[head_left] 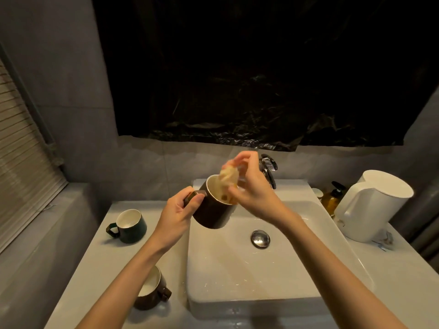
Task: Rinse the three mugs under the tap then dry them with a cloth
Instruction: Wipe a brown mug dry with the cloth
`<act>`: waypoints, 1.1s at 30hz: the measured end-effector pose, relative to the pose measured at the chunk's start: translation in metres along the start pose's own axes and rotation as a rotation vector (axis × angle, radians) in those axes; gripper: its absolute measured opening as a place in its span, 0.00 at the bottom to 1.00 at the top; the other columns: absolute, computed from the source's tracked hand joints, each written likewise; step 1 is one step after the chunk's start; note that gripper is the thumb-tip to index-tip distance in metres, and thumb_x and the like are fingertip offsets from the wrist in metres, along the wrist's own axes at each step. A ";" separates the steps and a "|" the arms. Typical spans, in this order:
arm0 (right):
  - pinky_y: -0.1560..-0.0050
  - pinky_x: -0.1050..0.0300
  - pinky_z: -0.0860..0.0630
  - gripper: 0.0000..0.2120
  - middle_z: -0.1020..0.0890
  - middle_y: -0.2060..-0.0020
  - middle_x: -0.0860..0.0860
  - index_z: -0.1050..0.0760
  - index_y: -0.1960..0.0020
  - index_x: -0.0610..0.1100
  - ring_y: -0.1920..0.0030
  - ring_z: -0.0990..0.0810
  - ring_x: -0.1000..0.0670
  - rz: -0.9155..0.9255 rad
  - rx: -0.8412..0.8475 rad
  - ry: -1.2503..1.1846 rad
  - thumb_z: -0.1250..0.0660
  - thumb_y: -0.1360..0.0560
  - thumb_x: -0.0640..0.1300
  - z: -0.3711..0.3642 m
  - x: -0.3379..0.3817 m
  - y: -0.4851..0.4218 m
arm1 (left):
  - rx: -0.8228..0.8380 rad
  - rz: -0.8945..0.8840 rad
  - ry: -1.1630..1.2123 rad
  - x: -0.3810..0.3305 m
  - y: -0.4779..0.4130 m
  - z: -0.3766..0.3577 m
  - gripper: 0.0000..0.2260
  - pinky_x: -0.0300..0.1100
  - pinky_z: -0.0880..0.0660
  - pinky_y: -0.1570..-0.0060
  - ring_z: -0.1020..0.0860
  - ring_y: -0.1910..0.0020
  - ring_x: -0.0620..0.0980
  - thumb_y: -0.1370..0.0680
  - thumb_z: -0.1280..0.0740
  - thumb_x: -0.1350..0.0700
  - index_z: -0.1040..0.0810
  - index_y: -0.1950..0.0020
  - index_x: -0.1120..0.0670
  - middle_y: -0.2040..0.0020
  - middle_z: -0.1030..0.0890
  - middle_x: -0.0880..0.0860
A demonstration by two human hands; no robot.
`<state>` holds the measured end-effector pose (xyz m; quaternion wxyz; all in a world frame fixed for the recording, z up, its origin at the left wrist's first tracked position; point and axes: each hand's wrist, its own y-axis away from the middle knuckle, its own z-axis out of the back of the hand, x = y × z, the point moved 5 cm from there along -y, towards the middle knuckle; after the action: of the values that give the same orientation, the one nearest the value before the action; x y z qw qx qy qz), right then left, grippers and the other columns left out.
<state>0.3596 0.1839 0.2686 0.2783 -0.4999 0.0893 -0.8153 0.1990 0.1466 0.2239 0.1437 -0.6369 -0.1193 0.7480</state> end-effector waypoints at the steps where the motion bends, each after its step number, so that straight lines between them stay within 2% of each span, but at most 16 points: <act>1: 0.47 0.50 0.22 0.19 0.22 0.47 0.50 0.39 0.42 0.47 0.48 0.21 0.51 0.028 0.080 0.111 0.34 0.26 0.36 -0.004 -0.005 0.006 | -0.017 -0.021 -0.021 0.000 -0.001 0.003 0.14 0.29 0.36 0.67 0.33 0.70 0.38 0.22 0.36 0.49 0.26 0.68 0.40 0.72 0.30 0.40; 3: 0.44 0.48 0.25 0.12 0.21 0.46 0.51 0.36 0.41 0.49 0.46 0.22 0.48 0.100 0.194 0.400 0.37 0.22 0.43 -0.009 -0.010 0.014 | -0.047 -0.062 -0.081 0.001 -0.001 0.009 0.11 0.30 0.37 0.67 0.33 0.69 0.40 0.25 0.37 0.43 0.28 0.67 0.42 0.71 0.30 0.41; 5: 0.42 0.50 0.30 0.10 0.22 0.44 0.51 0.34 0.39 0.49 0.45 0.25 0.47 0.225 0.212 0.650 0.42 0.20 0.46 -0.013 -0.008 0.018 | -0.079 -0.108 -0.138 0.002 0.000 0.012 0.11 0.31 0.38 0.68 0.34 0.68 0.40 0.26 0.38 0.41 0.29 0.66 0.43 0.70 0.30 0.41; 7: 0.48 0.50 0.28 0.10 0.22 0.47 0.48 0.32 0.39 0.48 0.48 0.26 0.46 0.220 0.234 0.675 0.43 0.19 0.48 -0.017 -0.003 0.019 | -0.084 -0.182 -0.234 0.000 0.000 0.011 0.12 0.30 0.38 0.67 0.33 0.67 0.40 0.26 0.38 0.38 0.30 0.66 0.42 0.69 0.29 0.40; 9: 0.57 0.51 0.27 0.08 0.21 0.56 0.48 0.29 0.44 0.47 0.56 0.24 0.45 0.120 0.225 0.532 0.42 0.20 0.49 -0.019 0.000 0.016 | -0.087 -0.262 -0.375 -0.001 0.001 0.007 0.17 0.29 0.37 0.64 0.33 0.65 0.41 0.25 0.41 0.35 0.31 0.66 0.46 0.68 0.29 0.42; 11: 0.61 0.54 0.26 0.06 0.21 0.63 0.52 0.27 0.51 0.46 0.62 0.23 0.47 -0.052 0.112 0.305 0.38 0.21 0.48 -0.017 0.002 0.012 | -0.088 -0.339 -0.483 -0.001 0.001 0.003 0.23 0.29 0.37 0.61 0.33 0.64 0.43 0.23 0.43 0.35 0.29 0.64 0.54 0.68 0.29 0.46; 14: 0.55 0.54 0.21 0.12 0.18 0.57 0.48 0.26 0.43 0.41 0.59 0.19 0.51 -0.432 -0.036 -0.254 0.34 0.23 0.48 -0.017 -0.008 0.016 | -0.100 -0.411 -0.545 -0.003 0.001 0.002 0.20 0.28 0.38 0.59 0.35 0.65 0.47 0.22 0.43 0.39 0.30 0.63 0.53 0.69 0.29 0.51; 16: 0.54 0.55 0.22 0.14 0.18 0.54 0.47 0.26 0.42 0.40 0.56 0.19 0.52 -0.491 -0.036 -0.459 0.32 0.24 0.46 -0.022 -0.012 0.021 | -0.118 -0.443 -0.584 -0.005 0.000 0.006 0.17 0.29 0.39 0.59 0.37 0.65 0.46 0.22 0.43 0.39 0.32 0.62 0.50 0.69 0.31 0.49; 18: 0.56 0.58 0.23 0.09 0.18 0.56 0.51 0.22 0.46 0.44 0.57 0.21 0.56 -0.382 0.003 -0.340 0.31 0.25 0.44 -0.022 -0.012 0.023 | -0.131 -0.429 -0.572 -0.008 -0.003 0.010 0.17 0.28 0.38 0.59 0.37 0.65 0.45 0.22 0.43 0.38 0.33 0.62 0.50 0.68 0.33 0.44; 19: 0.57 0.61 0.24 0.06 0.18 0.59 0.55 0.21 0.49 0.46 0.59 0.22 0.60 -0.312 0.026 -0.220 0.30 0.26 0.44 -0.020 -0.012 0.022 | -0.123 -0.424 -0.567 -0.007 -0.004 0.010 0.18 0.27 0.38 0.59 0.36 0.65 0.46 0.23 0.43 0.38 0.33 0.62 0.50 0.67 0.32 0.46; 22: 0.64 0.70 0.32 0.07 0.21 0.65 0.59 0.17 0.51 0.49 0.67 0.24 0.62 -0.086 0.110 0.257 0.28 0.29 0.42 -0.011 -0.014 0.015 | -0.043 -0.383 -0.547 -0.002 -0.005 0.007 0.21 0.28 0.37 0.60 0.34 0.65 0.44 0.23 0.43 0.36 0.30 0.64 0.52 0.64 0.30 0.45; 24: 0.62 0.66 0.31 0.09 0.19 0.61 0.53 0.17 0.52 0.46 0.62 0.22 0.55 0.123 0.157 0.564 0.27 0.31 0.37 -0.005 -0.013 0.006 | 0.022 -0.261 -0.434 0.005 -0.005 0.005 0.17 0.30 0.37 0.64 0.32 0.65 0.42 0.25 0.41 0.35 0.29 0.62 0.47 0.65 0.27 0.41; 26: 0.62 0.55 0.24 0.08 0.19 0.57 0.47 0.18 0.55 0.43 0.56 0.22 0.45 0.352 0.208 0.739 0.25 0.32 0.34 -0.005 -0.009 -0.001 | 0.083 -0.170 -0.286 0.009 -0.005 0.001 0.12 0.30 0.36 0.66 0.30 0.66 0.41 0.26 0.38 0.39 0.28 0.63 0.45 0.67 0.26 0.40; 28: 0.65 0.50 0.21 0.06 0.20 0.55 0.45 0.20 0.56 0.40 0.54 0.23 0.44 0.537 0.204 0.787 0.25 0.32 0.35 -0.009 -0.001 -0.004 | 0.130 -0.119 -0.178 0.010 -0.005 -0.003 0.10 0.28 0.36 0.67 0.30 0.67 0.39 0.26 0.38 0.43 0.28 0.63 0.48 0.69 0.27 0.40; 30: 0.65 0.51 0.20 0.06 0.20 0.53 0.44 0.21 0.54 0.39 0.51 0.22 0.43 0.673 0.208 0.763 0.27 0.29 0.36 -0.015 0.007 -0.002 | 0.161 -0.084 -0.111 0.011 -0.006 -0.004 0.15 0.28 0.36 0.67 0.32 0.68 0.39 0.27 0.38 0.43 0.28 0.63 0.54 0.70 0.28 0.43; 33: 0.66 0.52 0.21 0.06 0.20 0.54 0.44 0.21 0.56 0.39 0.53 0.22 0.44 0.685 0.171 0.710 0.26 0.31 0.35 -0.015 0.005 0.000 | 0.189 -0.069 -0.080 0.012 -0.008 -0.003 0.18 0.29 0.36 0.67 0.32 0.68 0.39 0.27 0.38 0.43 0.27 0.61 0.59 0.69 0.29 0.45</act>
<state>0.3453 0.1788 0.2656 0.5225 -0.1090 0.2707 -0.8012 0.2001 0.1585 0.2149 0.2239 -0.5855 -0.0757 0.7755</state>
